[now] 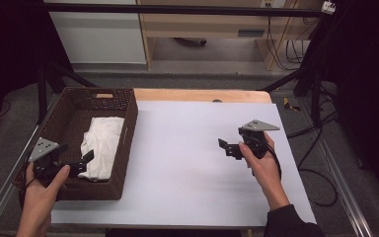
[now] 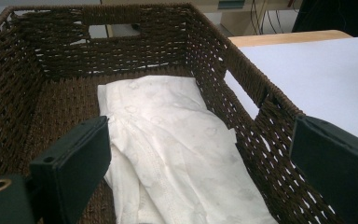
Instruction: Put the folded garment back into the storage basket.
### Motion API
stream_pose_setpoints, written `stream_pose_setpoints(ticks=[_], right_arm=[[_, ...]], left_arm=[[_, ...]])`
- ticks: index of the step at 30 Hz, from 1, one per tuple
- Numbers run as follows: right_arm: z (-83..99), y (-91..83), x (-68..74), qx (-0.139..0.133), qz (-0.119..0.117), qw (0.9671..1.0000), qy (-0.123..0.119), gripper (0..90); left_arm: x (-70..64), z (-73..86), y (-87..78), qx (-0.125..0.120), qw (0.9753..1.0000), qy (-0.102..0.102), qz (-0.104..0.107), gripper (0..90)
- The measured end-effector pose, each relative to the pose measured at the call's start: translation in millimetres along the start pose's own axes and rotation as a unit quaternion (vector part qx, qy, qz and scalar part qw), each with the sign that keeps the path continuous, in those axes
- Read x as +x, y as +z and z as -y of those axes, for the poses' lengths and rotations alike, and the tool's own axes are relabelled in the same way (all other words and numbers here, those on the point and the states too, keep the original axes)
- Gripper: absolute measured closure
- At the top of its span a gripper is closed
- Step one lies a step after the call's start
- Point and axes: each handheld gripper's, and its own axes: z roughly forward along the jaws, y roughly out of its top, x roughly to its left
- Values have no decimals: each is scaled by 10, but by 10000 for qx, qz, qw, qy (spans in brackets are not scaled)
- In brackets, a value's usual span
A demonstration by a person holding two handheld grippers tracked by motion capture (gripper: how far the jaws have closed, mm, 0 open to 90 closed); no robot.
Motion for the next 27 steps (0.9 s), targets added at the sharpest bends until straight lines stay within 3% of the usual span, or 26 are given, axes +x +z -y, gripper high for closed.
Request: stream_pose_setpoints(ticks=[14,27], right_arm=[[425,-247,-287,-259,530,9980,227,87],[791,-500,-448,-374,683,9958,481,78]], left_arm=[[-1,3,4,20,10000,35,-22,52],[-3,8,4,26,10000,31,-38,53]])
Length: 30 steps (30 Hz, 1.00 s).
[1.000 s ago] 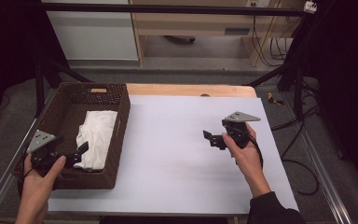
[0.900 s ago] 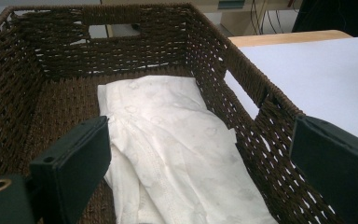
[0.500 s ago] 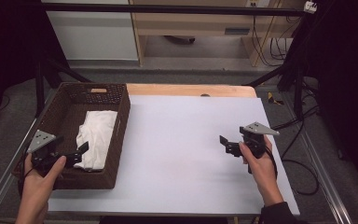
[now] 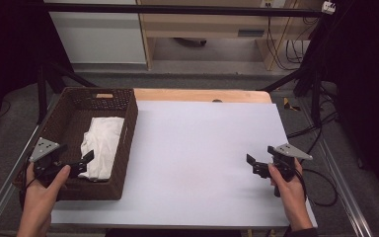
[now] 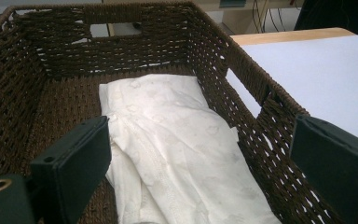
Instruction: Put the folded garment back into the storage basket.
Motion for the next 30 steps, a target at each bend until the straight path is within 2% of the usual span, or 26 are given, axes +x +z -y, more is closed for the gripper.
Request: stream_pose_setpoints(ticks=[6,17,30], right_arm=[[119,-105,-49,-51,-3,9999,95,74],[271,-234,-52,-291,14,9993,232,69],[395,-249,3,-439,-57,9989,124,64]], left_arm=[[-5,1,0,4,10000,16,-10,53],[-3,3,-5,-40,10000,1,-36,55],[-12,7,-3,-24,10000,37,-38,55]])
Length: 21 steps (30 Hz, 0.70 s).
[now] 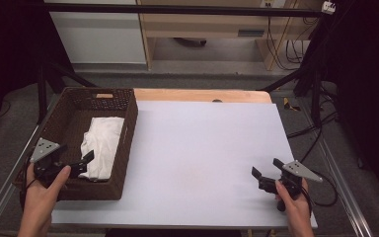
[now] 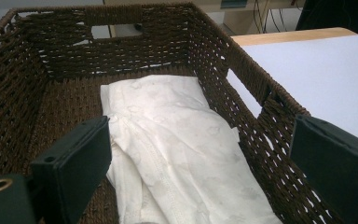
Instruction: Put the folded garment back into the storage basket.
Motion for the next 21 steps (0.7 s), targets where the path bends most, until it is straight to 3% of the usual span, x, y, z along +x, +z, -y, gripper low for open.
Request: stream_pose_setpoints(ticks=[21], right_arm=[[49,90,173,-84,-189,9993,-298,62]], left_arm=[[-12,6,0,-1,10000,40,-17,54]])
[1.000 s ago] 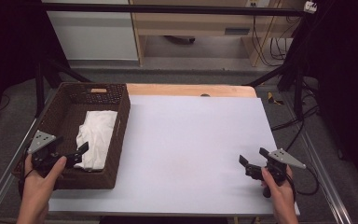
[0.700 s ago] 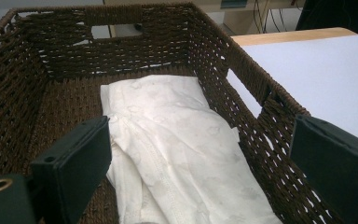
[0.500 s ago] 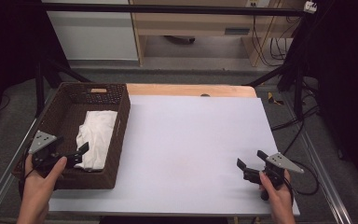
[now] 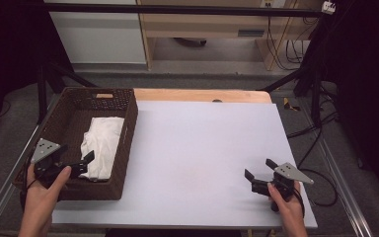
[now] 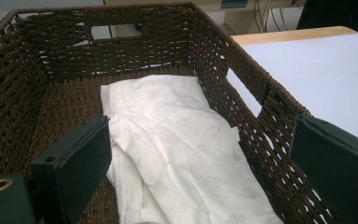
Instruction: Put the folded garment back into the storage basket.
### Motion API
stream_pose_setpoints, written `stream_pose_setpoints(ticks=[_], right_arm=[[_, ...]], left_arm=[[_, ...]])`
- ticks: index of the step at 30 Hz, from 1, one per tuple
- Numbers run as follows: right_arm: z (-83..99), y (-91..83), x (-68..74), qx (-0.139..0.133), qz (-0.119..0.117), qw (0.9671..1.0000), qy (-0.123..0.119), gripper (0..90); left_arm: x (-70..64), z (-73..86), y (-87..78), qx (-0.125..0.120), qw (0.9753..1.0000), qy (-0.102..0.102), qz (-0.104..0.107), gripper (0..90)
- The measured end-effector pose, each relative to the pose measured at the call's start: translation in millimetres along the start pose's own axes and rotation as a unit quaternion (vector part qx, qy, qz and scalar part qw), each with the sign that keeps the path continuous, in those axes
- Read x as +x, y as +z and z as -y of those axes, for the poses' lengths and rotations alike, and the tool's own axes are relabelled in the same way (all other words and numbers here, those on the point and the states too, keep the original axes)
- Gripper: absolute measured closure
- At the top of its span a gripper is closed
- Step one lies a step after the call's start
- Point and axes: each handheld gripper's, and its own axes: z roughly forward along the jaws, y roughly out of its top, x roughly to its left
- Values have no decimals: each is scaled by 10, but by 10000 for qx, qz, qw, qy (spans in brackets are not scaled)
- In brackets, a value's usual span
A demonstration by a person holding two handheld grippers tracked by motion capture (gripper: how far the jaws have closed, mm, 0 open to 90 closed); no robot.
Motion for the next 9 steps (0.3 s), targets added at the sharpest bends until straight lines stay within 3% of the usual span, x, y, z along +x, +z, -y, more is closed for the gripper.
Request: stream_pose_setpoints(ticks=[9], right_arm=[[6,32,55,-61,10,9999,-149,61]], left_arm=[[-4,-1,1,-7,10000,15,0,54]])
